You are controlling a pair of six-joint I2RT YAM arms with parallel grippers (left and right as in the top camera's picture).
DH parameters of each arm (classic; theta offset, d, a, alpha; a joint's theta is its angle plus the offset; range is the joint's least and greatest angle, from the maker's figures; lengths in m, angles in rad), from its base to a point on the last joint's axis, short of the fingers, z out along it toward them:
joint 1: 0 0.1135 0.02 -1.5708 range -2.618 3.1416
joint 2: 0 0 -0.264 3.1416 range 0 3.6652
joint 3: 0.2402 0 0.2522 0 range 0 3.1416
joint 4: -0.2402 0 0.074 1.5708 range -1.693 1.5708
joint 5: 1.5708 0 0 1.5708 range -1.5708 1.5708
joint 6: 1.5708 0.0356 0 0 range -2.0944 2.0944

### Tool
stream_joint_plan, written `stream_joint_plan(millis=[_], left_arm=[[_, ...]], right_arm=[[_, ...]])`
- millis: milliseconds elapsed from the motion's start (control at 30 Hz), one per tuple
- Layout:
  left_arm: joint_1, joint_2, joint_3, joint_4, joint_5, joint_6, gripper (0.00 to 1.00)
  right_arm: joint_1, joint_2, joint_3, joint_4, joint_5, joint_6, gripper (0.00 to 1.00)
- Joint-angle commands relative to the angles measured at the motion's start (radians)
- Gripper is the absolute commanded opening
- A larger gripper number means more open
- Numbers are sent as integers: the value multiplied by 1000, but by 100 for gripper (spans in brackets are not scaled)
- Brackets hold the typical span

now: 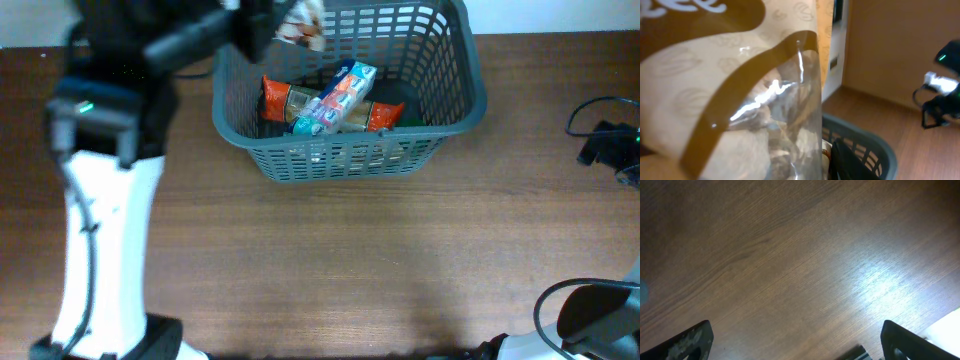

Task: Pack container
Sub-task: 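Lift the snack bag with the left gripper and carry it into the basket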

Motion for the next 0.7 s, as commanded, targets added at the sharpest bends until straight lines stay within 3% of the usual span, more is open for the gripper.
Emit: stream_joint_plan(millis=[0, 233, 500, 600, 667], left_arm=[[-38, 101, 0, -10, -92, 25, 2], [-61, 272, 0, -64, -84, 13, 2], [-93, 335, 0, -180, -83, 14, 3], [-99, 348, 0, -209, -89, 14, 14], [-99, 358, 0, -236, -88, 14, 37]], right_arm=[[-2, -12, -3, 0, 16, 11, 99], [-2, -12, -3, 0, 16, 11, 99], [-2, -13, -3, 0, 16, 11, 99], [-2, -12, -3, 0, 16, 11, 99], [-2, -12, -3, 0, 16, 11, 99]])
